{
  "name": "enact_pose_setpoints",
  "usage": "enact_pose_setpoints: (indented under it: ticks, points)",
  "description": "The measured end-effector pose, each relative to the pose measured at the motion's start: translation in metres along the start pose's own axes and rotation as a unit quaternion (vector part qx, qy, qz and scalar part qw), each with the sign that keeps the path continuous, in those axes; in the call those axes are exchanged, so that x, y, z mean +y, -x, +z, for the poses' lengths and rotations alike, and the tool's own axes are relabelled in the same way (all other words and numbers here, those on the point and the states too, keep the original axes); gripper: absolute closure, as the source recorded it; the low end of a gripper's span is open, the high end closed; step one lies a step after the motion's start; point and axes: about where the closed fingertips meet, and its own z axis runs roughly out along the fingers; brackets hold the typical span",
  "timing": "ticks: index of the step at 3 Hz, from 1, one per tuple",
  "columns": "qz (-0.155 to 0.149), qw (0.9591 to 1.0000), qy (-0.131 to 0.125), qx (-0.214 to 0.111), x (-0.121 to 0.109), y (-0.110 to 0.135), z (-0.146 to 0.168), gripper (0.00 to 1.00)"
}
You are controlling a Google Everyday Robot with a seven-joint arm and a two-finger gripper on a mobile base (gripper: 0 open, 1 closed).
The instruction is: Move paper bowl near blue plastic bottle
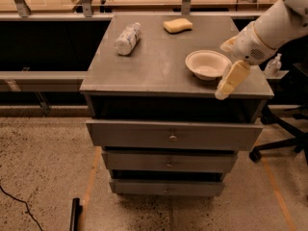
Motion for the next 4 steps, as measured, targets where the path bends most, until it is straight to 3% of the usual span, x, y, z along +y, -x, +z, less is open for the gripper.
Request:
enact_pose_setpoints:
  ticks: [1, 2, 4]
  points:
    - [0.006, 0.9999, 0.008, -0.007, -0.016, -0.001, 0.030, 0.00]
    - [0.008, 0.9997, 0.014, -0.021, -0.029, 0.003, 0.053, 0.17]
    - [-0.003, 0.9994, 0.012, -0.033, -0.049, 0.018, 0.083, 0.64]
